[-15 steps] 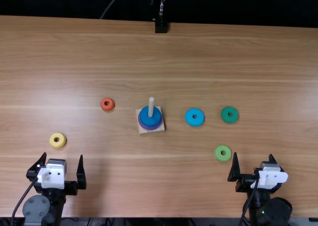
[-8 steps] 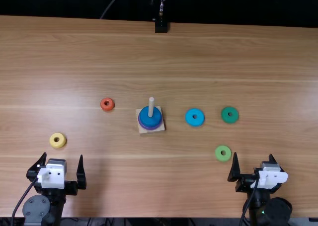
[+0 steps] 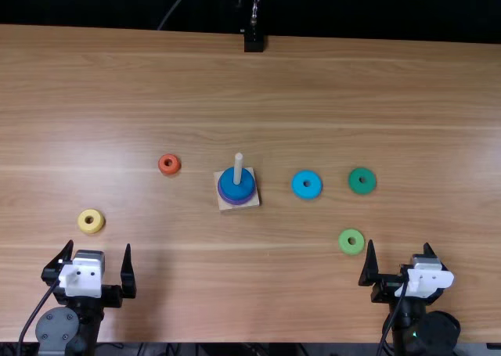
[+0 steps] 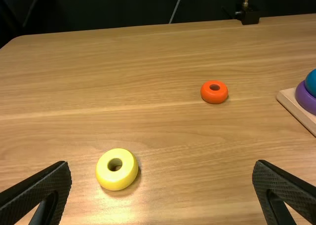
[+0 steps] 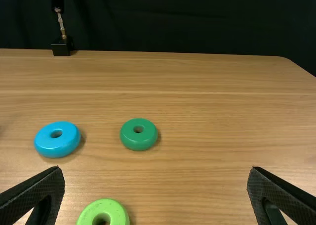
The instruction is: Build the Hanoi tower: stack the rings onto the peg from bottom to top in this color order: purple, dark blue, light blue, dark green, light green, yellow, orange.
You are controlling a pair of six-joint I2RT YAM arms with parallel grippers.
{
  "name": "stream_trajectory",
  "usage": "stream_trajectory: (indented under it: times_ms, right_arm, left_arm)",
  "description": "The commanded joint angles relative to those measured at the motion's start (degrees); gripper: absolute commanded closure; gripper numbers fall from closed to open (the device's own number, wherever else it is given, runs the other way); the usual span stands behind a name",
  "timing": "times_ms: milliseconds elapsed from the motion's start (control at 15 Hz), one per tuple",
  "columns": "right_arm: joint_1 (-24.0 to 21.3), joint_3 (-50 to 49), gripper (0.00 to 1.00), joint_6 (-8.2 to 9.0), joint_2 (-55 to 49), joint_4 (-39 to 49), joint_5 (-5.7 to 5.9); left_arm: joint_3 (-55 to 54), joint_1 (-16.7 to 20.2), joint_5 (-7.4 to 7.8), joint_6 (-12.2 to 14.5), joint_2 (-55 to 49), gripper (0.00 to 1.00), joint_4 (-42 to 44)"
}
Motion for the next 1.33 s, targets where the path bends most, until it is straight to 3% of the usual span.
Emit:
stream_trajectory:
  times_ms: [0,200,333,667,1133,1200,1267]
  right_arm:
    - [-0.18,-3.50,0.00,0.09,-0.73,-4.00,1.09]
    - [-0.53,-0.69,0.00,-0.23,-0.73,-3.05,1.09]
    - [-0.53,7.57,0.00,0.09,-0.73,-2.95,0.98]
    - [0.26,32.45,0.00,0.09,22.38,-3.90,0.98]
    - [11.60,54.95,0.00,0.83,47.34,-8.85,1.20]
    - [12.30,56.79,0.00,4.83,51.30,-8.85,1.41]
    - [12.56,59.25,0.00,11.79,54.73,-8.96,1.51]
  left_arm:
    - [-6.04,0.58,0.41,0.04,-0.67,0.00,-3.77]
    - [-6.04,0.58,0.41,0.04,-0.67,0.00,-3.77]
    - [-6.04,0.58,0.52,0.04,-0.67,0.00,-3.77]
    - [-6.04,0.58,0.41,0.04,-0.67,0.00,-3.77]
    - [-6.04,0.58,0.41,0.04,-0.67,0.00,-3.77]
    - [-6.04,0.58,0.52,0.04,-0.67,0.00,-3.77]
    - [-6.04,0.58,0.41,0.04,-0.67,0.00,-3.77]
